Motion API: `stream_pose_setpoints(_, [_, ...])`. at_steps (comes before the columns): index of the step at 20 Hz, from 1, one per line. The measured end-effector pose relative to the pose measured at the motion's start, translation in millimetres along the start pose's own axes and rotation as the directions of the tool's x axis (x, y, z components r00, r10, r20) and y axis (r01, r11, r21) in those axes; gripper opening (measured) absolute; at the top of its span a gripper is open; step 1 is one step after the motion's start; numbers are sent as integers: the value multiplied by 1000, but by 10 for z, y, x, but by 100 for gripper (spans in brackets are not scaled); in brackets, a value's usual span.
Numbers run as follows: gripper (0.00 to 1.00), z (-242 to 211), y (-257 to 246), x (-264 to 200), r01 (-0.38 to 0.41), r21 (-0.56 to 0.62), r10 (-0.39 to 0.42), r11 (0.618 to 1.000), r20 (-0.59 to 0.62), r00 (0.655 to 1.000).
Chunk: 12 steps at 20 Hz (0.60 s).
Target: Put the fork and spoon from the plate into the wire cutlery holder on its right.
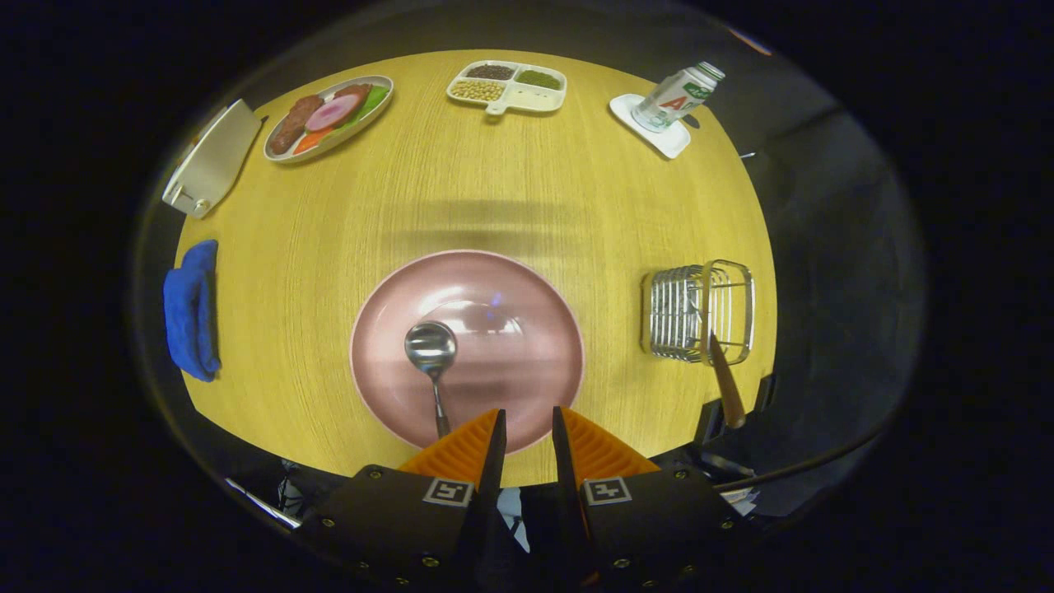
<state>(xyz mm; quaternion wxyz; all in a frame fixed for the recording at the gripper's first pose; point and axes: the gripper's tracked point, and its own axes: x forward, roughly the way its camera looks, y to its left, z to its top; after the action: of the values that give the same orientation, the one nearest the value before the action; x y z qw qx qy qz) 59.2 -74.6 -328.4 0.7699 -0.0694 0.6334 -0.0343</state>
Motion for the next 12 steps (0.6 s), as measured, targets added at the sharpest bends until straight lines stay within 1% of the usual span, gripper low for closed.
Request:
stream_pose_setpoints(6, [35,-181,458,331,-98,-17,97,995,-34,995])
stream_pose_setpoints(9, [34,-273,567,459,-118,-24,116,993,-52,992])
stream_pose_setpoints(12, [34,-285,666,592,-151,-15,150,988,-34,988])
